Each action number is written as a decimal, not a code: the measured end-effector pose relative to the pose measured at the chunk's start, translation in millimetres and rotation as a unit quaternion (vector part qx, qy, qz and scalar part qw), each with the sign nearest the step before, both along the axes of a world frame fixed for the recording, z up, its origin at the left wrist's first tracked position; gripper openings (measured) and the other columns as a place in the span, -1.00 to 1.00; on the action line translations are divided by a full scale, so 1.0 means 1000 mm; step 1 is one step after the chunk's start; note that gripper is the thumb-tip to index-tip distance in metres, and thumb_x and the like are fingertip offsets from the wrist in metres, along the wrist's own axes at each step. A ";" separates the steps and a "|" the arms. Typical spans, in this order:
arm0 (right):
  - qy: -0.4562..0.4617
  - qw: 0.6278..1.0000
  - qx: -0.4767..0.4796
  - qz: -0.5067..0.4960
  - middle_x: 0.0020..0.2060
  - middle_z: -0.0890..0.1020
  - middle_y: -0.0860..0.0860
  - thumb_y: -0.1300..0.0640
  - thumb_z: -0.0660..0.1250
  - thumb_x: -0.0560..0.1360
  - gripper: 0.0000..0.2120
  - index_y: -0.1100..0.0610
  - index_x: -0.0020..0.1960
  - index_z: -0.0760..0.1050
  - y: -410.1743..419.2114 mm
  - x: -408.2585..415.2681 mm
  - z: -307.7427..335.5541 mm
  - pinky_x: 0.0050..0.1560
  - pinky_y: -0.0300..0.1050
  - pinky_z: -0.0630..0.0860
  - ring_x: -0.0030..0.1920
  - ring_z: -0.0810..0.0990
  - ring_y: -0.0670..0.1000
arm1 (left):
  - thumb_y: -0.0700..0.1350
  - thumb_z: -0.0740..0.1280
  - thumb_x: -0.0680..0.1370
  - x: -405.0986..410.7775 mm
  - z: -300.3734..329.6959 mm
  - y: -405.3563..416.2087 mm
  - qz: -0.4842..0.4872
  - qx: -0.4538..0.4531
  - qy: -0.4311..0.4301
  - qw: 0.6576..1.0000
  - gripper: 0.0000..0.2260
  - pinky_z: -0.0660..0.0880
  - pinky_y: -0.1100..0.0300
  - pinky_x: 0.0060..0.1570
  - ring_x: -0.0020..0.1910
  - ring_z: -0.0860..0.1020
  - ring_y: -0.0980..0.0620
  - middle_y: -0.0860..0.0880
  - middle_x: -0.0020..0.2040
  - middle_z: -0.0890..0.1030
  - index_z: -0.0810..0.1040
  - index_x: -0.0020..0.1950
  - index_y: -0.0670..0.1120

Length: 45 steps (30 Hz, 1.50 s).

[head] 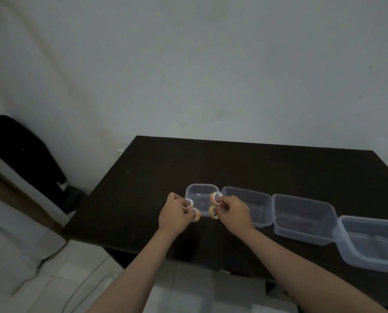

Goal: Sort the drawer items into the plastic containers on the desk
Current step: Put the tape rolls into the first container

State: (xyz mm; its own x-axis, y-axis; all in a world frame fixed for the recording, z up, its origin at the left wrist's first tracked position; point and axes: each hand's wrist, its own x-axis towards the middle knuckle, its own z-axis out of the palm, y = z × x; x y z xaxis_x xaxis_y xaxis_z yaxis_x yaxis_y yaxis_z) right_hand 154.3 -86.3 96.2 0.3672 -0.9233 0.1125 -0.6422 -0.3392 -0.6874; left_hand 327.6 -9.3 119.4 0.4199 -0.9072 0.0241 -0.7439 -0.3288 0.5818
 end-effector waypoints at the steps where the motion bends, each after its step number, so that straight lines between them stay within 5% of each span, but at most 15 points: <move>1: 0.016 1.000 0.000 0.003 -0.17 0.54 -0.06 0.07 0.40 0.40 -0.74 0.02 0.08 0.58 -0.011 0.008 0.000 0.01 -0.07 0.48 -0.08 0.56 0.00 | -0.03 0.43 0.40 0.007 -0.001 -0.012 -0.003 0.007 -0.004 1.000 -0.79 0.48 0.19 -0.17 -0.14 0.50 0.10 0.05 0.04 0.41 0.59 -0.04 -0.09; 12: 0.130 0.989 0.047 0.057 -0.06 0.59 0.02 0.12 0.34 0.36 -0.76 0.03 0.02 0.58 -0.075 0.048 -0.026 0.03 -0.01 0.44 0.03 0.54 0.10 | -0.08 0.34 0.46 0.031 -0.045 -0.096 -0.066 0.097 -0.041 0.992 -0.79 0.53 0.07 0.01 0.10 0.50 0.01 0.03 0.15 0.45 0.58 0.09 -0.03; 20: 0.043 0.998 0.022 0.035 -0.10 0.64 0.01 0.20 0.32 0.38 -0.77 0.04 0.01 0.61 -0.071 0.035 -0.034 0.00 -0.04 0.44 -0.01 0.56 0.07 | -0.14 0.31 0.46 0.020 -0.054 -0.089 -0.048 0.043 -0.017 0.998 -0.76 0.52 0.05 -0.05 0.06 0.51 -0.02 -0.01 0.08 0.48 0.54 0.12 -0.01; 33: -0.028 0.997 -0.065 0.015 -0.21 0.63 0.00 0.21 0.40 0.34 -0.84 0.09 -0.08 0.61 0.041 -0.053 -0.034 -0.08 0.02 0.54 -0.15 0.58 0.04 | -0.15 0.40 0.44 -0.074 -0.051 0.043 -0.037 -0.057 0.020 0.997 -0.75 0.55 0.08 -0.09 -0.07 0.57 -0.01 -0.03 0.04 0.54 0.58 0.11 -0.08; 45: 0.044 0.997 0.038 -0.054 -0.17 0.64 0.06 0.25 0.39 0.35 -0.80 0.13 -0.03 0.63 0.187 -0.239 -0.068 -0.09 -0.01 0.59 -0.18 0.63 0.08 | -0.17 0.40 0.44 -0.237 -0.094 0.159 -0.158 0.018 0.097 0.983 -0.74 0.49 0.18 0.08 0.05 0.55 -0.03 -0.08 0.06 0.55 0.58 0.12 -0.13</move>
